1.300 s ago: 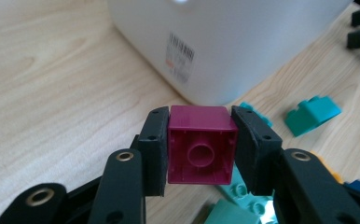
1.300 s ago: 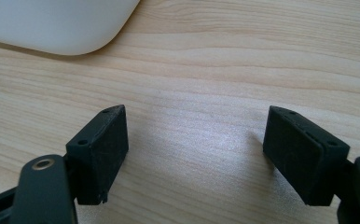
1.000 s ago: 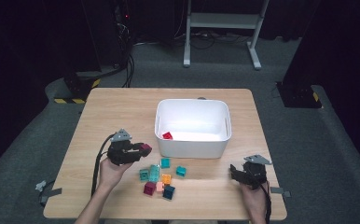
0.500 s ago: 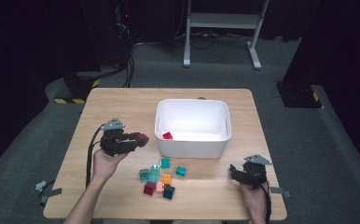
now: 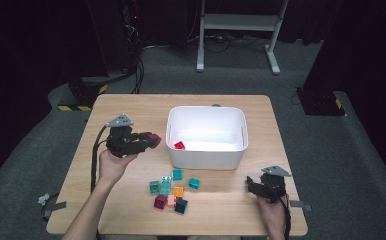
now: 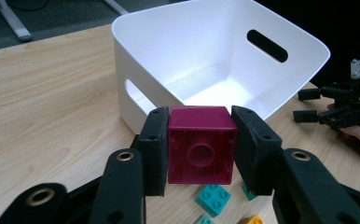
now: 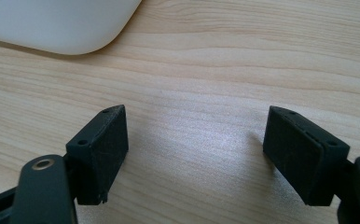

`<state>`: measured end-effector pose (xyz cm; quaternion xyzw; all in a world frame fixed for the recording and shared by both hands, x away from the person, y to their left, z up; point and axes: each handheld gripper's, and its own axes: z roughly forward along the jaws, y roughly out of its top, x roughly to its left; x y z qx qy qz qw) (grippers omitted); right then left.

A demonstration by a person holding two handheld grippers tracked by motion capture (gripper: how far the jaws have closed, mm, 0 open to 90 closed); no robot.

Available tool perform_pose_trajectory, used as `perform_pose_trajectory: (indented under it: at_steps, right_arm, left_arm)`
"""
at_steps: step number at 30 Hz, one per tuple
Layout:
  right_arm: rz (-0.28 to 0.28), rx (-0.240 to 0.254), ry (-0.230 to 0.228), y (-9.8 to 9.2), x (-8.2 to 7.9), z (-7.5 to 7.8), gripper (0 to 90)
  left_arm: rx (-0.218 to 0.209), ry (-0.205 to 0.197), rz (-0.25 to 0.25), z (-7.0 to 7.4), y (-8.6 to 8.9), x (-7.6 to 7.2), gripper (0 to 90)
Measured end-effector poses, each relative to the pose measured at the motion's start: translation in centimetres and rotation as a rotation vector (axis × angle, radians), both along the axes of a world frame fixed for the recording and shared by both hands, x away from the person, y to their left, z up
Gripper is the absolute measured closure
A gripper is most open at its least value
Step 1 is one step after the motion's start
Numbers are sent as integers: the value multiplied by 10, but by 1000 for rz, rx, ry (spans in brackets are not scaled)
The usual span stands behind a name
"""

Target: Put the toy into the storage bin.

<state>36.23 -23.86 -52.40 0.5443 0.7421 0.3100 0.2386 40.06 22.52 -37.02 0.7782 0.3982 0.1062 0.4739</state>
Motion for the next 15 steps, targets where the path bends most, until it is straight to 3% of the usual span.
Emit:
perform_pose_trajectory:
  at_steps: [7,15]
  right_arm:
    - [1,0,0,0,0,0,219]
    - [2,-1,2,0,0,0,219]
  left_arm:
    - [-2,-20,-17,10,-15,6,587]
    - [-9,-17,-37,11,-25,12,587]
